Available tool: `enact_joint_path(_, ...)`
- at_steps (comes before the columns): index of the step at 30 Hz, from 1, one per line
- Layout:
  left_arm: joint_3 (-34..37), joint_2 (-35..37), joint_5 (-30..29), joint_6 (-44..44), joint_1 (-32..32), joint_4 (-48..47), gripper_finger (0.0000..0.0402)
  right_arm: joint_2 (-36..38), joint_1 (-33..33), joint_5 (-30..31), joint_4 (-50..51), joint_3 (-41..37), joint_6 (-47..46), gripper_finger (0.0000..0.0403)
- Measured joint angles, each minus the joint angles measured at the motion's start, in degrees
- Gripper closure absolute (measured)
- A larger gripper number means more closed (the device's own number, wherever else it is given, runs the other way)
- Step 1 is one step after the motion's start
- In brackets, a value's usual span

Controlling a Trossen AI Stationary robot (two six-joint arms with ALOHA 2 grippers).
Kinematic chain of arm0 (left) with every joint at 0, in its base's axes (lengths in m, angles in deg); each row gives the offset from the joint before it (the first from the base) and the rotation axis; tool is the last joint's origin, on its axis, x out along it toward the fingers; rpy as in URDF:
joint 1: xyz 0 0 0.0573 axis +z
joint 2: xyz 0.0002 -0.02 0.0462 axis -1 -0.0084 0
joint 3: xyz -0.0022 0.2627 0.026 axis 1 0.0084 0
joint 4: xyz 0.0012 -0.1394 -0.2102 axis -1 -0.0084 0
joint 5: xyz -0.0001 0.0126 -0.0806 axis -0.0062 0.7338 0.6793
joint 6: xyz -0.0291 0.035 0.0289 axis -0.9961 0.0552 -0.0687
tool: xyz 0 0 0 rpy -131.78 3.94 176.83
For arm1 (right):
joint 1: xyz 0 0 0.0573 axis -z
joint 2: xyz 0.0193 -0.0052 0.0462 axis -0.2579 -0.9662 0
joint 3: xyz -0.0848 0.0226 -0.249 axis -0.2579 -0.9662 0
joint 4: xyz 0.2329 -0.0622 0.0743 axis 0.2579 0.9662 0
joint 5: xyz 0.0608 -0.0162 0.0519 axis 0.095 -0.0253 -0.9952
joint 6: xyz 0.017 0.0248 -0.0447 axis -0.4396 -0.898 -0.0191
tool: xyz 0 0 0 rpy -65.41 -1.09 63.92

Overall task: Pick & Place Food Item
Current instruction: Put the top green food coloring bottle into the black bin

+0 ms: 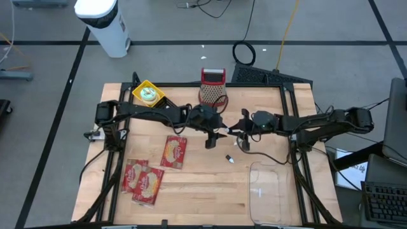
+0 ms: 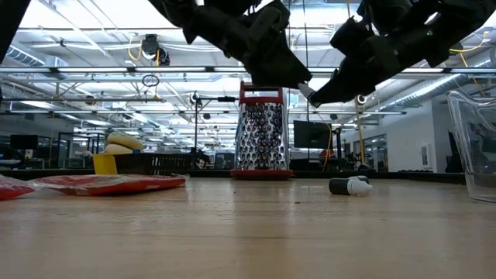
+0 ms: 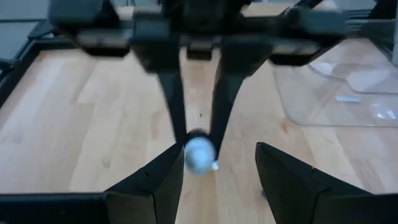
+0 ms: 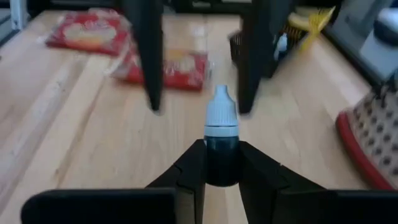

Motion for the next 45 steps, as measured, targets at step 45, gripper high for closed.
enact_joint_path(45, 0.17, 2.20, -1.34, 0.08, 0.52, -2.46, 0.0355, 0.06, -1.99, 0.41, -3.13, 0.06, 2.00, 0.0312)
